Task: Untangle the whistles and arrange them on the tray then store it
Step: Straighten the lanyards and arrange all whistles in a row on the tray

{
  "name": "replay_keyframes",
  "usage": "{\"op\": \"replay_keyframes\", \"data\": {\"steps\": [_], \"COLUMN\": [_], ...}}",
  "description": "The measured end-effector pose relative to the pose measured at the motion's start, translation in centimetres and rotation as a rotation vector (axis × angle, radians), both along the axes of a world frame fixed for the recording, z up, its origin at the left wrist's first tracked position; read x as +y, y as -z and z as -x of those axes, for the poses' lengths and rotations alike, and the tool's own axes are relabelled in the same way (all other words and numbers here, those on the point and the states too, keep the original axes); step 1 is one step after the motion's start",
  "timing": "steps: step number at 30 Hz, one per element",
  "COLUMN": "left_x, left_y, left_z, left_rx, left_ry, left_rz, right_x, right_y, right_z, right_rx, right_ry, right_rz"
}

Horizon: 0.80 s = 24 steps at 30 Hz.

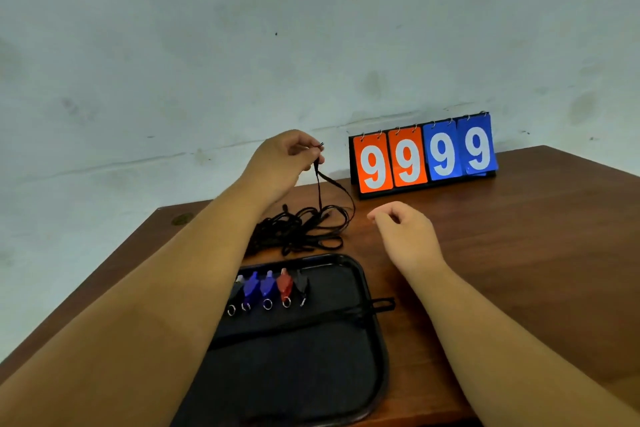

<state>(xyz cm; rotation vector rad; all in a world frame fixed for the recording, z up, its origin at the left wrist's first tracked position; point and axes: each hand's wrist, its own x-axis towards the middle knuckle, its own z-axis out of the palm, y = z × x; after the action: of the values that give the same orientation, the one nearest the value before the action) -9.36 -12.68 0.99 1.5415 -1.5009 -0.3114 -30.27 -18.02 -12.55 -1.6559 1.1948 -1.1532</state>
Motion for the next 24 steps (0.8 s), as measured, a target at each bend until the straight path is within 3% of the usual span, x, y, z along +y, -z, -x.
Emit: {"op": "replay_keyframes", "data": {"steps": [7, 17, 24], "left_x": [4.7, 11.9, 16.2], "left_y": [-5.4, -11.9, -14.3], "left_z": [0.4, 0.4, -0.1], "left_rx": [0.011, 0.134, 0.173], "left_ry": [-0.002, 0.035, 0.023], "left_rz": [0.058, 0.188, 0.262], "right_x": [3.1, 11.1, 14.7], "right_y": [-4.0, -15.4, -19.0], "right_z": [-0.1, -4.0, -5.5], "right_rx": [-0.022, 0.018, -0.055], "right_ry": [-0.012, -0.263, -0.23], "right_rz": [0.075, 0.288, 0.327]}}
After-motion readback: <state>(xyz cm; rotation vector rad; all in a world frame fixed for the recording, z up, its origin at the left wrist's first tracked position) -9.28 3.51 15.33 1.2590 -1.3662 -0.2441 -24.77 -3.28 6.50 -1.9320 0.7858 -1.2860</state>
